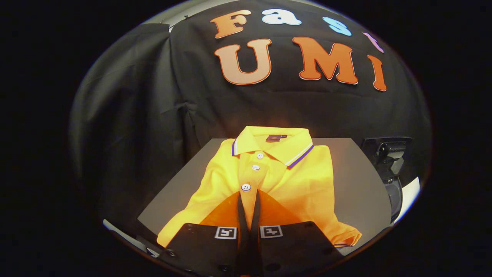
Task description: Put the clothes into the washing machine and then close the washing machine lid.
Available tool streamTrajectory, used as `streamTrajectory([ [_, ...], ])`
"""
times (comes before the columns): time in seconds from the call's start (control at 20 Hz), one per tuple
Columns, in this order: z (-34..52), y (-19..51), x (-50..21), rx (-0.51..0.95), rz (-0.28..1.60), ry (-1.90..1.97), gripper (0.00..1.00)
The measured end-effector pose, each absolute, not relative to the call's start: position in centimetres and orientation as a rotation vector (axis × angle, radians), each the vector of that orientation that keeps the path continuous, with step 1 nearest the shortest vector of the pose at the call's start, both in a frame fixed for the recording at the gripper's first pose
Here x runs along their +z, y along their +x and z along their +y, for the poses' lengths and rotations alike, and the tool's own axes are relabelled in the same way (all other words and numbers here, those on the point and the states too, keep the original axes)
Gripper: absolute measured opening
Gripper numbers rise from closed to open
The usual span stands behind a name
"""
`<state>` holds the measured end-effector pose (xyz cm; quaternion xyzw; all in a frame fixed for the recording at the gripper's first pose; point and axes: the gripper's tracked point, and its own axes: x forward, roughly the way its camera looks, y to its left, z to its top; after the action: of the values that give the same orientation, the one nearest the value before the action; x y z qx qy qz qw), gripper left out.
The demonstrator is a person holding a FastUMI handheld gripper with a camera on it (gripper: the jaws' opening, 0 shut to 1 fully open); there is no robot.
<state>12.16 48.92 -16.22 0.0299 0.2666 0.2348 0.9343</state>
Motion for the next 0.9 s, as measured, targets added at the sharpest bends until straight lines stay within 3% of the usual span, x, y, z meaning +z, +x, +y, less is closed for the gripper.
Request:
streamTrajectory([
  [0.45,48.4,10.0,-7.4,0.568,0.279,0.149,0.08],
  [0.9,42.3,6.2,2.1,0.546,0.116,0.174,0.08],
])
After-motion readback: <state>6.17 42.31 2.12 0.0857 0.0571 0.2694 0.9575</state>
